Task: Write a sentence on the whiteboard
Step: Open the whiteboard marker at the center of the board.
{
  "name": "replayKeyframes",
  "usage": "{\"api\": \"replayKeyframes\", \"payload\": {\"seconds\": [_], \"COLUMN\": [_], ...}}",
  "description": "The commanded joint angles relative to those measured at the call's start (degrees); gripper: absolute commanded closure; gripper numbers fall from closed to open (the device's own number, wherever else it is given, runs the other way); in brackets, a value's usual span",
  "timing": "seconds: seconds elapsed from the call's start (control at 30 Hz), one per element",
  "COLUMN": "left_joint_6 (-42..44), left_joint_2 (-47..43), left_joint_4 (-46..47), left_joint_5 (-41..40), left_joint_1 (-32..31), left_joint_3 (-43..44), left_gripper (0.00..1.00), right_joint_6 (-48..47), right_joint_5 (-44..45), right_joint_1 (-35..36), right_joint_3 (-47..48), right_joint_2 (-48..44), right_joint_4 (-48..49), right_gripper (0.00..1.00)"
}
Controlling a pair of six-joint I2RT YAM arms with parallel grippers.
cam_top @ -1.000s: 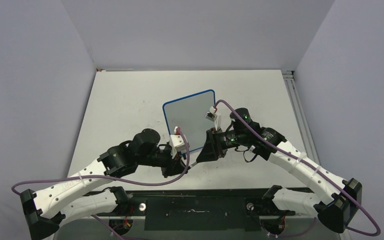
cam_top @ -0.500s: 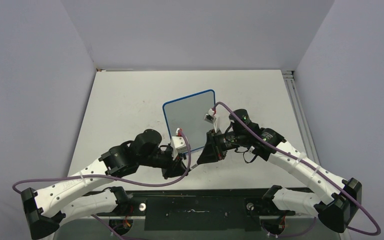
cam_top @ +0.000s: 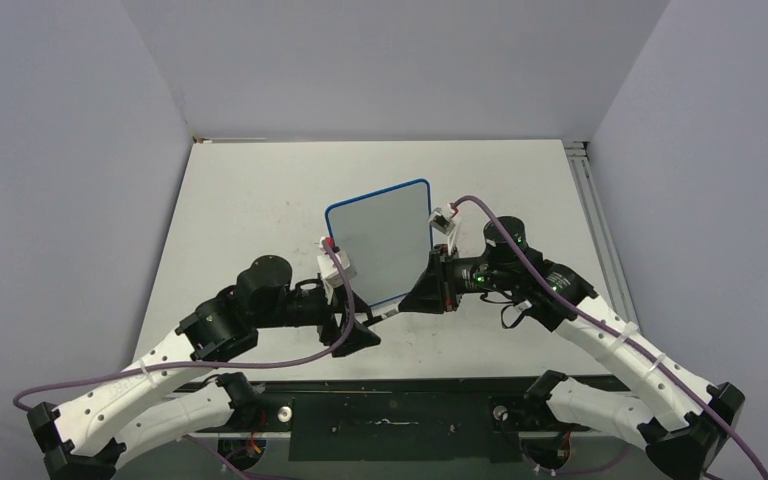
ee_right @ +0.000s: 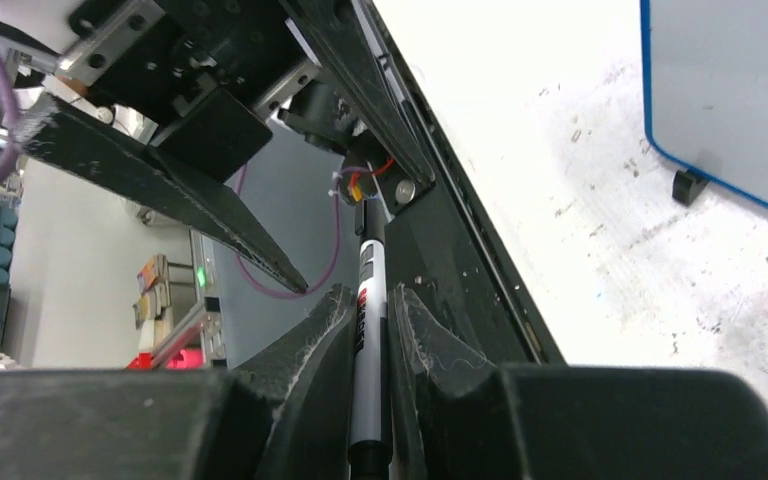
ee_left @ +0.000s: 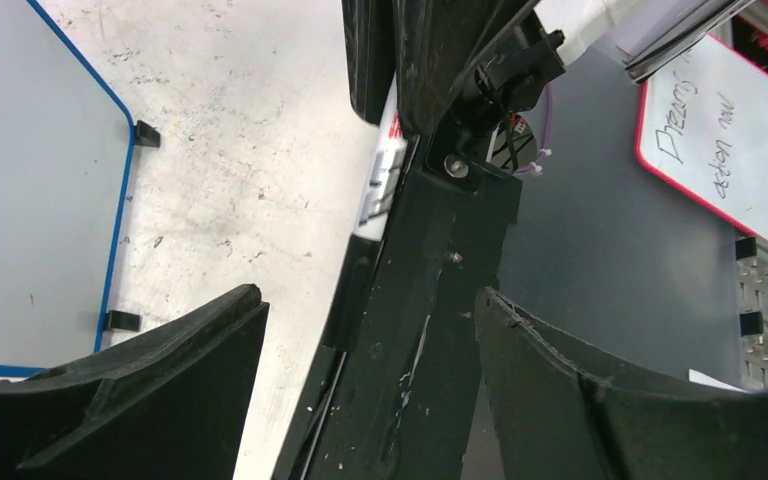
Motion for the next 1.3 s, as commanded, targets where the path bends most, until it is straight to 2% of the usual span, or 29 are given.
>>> {"api": "replayKeyframes", "payload": {"seconds": [0.0, 0.1, 0.23, 0.4, 0.53, 0.67, 0.77, 0.8, 0.97, 1.13, 1.27], "left_joint_6": [-3.3, -3.5, -3.3, -2.8, -2.6, -2.7, -2.9, -2.9, -1.8, 0.5, 2.6], "left_joint_2": [-0.4, -0.5, -0.2, 0.5, 0.3, 0.5, 0.6, 0.6, 0.0, -0.7, -1.0], "left_joint_4": [6.8, 7.1, 7.5, 7.2, 7.6, 8.7, 9.9, 10.2, 9.3, 7.3, 4.5], "left_joint_5": [4.2, 5.3, 7.2, 8.2, 8.4, 9.3, 10.9, 11.3, 11.9, 12.0, 11.8], "left_joint_1": [1.5, 1.5, 1.5, 1.5, 1.5, 1.4, 1.5, 1.5, 1.4, 1.6, 2.1], "left_joint_3": [-1.2, -1.1, -1.4, -1.2, -1.2, -1.5, -2.1, -2.3, -3.4, -4.3, -4.1], "left_gripper": [0.28, 0.34, 0.55, 0.56, 0.67, 0.73, 0.97, 1.00, 1.00, 1.00, 1.00], "right_joint_6": [2.7, 3.5, 4.0, 4.4, 4.1, 3.8, 3.5, 3.2, 3.2, 4.3, 0.6], "right_joint_5": [-2.7, -4.5, -5.3, -7.1, -8.1, -9.5, -10.2, -10.3, -10.9, -15.3, -17.1], "right_joint_1": [-2.3, -2.7, -2.7, -2.7, -2.7, -2.7, -2.7, -2.7, -3.5, -8.0, -10.8], "right_joint_3": [1.7, 1.4, 1.2, 0.8, 0.6, 0.2, 0.4, 0.5, 1.2, 1.3, 3.4], "right_joint_2": [-1.6, -1.6, -1.5, -1.0, -0.4, 0.4, 0.9, 1.0, 0.0, -1.0, -0.6], "right_joint_4": [6.0, 6.7, 6.8, 7.0, 6.6, 6.4, 6.0, 5.8, 6.4, 8.3, 3.4], "right_gripper": [0.95, 0.95, 0.95, 0.95, 0.95, 0.95, 0.95, 0.95, 0.95, 0.95, 0.95]}}
